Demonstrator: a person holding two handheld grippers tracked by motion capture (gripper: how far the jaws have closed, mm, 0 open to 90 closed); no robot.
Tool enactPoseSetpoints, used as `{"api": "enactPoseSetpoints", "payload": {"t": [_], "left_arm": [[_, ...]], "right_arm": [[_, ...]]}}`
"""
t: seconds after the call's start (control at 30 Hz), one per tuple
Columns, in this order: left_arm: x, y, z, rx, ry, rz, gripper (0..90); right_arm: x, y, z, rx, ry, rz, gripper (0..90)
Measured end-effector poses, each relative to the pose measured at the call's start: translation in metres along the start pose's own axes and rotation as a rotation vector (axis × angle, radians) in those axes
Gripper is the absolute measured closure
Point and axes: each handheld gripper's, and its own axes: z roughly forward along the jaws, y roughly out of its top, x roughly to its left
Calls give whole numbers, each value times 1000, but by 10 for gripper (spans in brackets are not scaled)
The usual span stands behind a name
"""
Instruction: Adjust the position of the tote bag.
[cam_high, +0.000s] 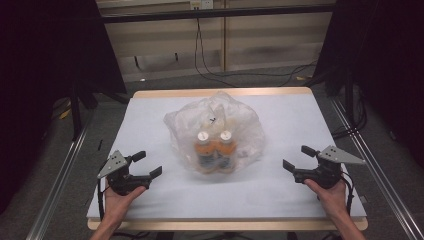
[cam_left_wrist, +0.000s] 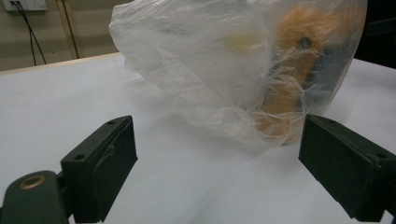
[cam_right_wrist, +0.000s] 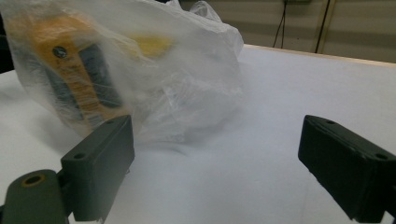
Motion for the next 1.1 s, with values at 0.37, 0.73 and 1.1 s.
{"api": "enactPoseSetpoints", "payload": {"t": [0.37,0.73,1.1], "left_arm": [[-3,1,2,4,-9,14,108],[-5,5,9,47,-38,40,142],[-6,28,18,42,-64,89,234]], "right_arm": [[0,-1,-1,-4,16,-22,115],[10,10,9,18,53,-75,137],[22,36,25,43,147,-76,256]]}}
